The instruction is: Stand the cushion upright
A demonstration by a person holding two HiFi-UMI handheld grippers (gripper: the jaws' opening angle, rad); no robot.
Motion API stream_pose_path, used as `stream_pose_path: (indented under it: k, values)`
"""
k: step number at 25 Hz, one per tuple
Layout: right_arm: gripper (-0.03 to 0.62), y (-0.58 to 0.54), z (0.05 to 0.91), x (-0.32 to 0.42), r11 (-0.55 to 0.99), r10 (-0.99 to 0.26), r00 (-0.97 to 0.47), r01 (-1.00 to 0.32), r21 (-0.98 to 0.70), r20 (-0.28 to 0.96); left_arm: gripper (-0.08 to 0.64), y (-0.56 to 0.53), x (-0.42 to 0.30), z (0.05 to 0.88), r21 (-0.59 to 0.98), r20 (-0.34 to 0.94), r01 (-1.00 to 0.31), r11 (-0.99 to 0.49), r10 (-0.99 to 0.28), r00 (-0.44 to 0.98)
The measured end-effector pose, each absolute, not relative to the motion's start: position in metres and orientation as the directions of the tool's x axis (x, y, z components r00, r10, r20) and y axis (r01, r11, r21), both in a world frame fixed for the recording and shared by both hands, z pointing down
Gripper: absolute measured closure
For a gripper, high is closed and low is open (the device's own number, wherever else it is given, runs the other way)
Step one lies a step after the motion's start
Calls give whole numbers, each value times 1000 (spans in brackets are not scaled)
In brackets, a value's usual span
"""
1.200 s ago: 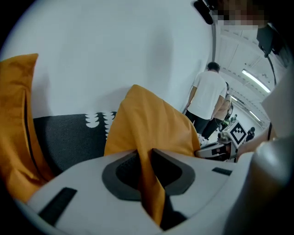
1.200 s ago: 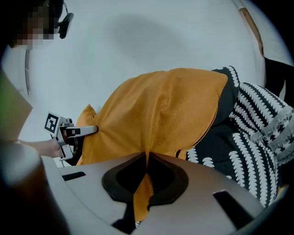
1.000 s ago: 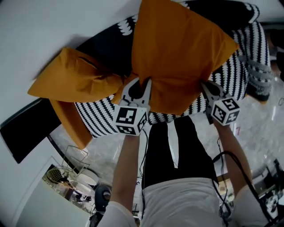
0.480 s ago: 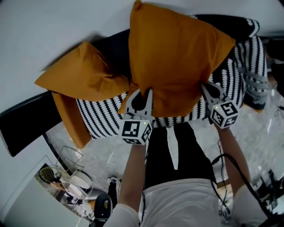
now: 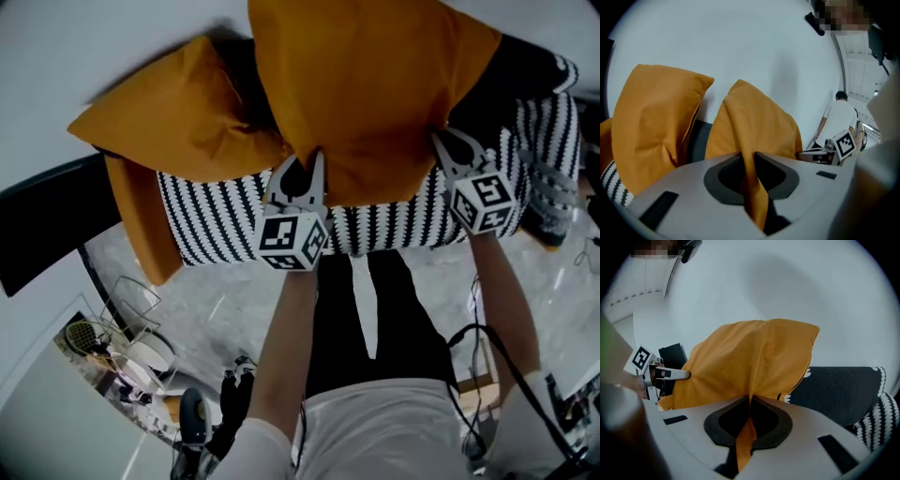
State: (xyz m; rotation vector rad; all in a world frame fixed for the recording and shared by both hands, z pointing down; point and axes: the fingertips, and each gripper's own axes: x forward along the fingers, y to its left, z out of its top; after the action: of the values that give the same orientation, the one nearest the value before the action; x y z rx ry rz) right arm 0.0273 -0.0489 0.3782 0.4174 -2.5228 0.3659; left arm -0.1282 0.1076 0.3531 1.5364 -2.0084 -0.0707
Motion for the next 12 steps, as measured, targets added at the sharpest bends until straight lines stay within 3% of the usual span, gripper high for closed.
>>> stream_pose_path:
  k: [12]
  values:
    - [552,-72,428,-6,927,-205,-777,-349,-136,596,483,101,-143,445,411,565,-832,372,-820,-88]
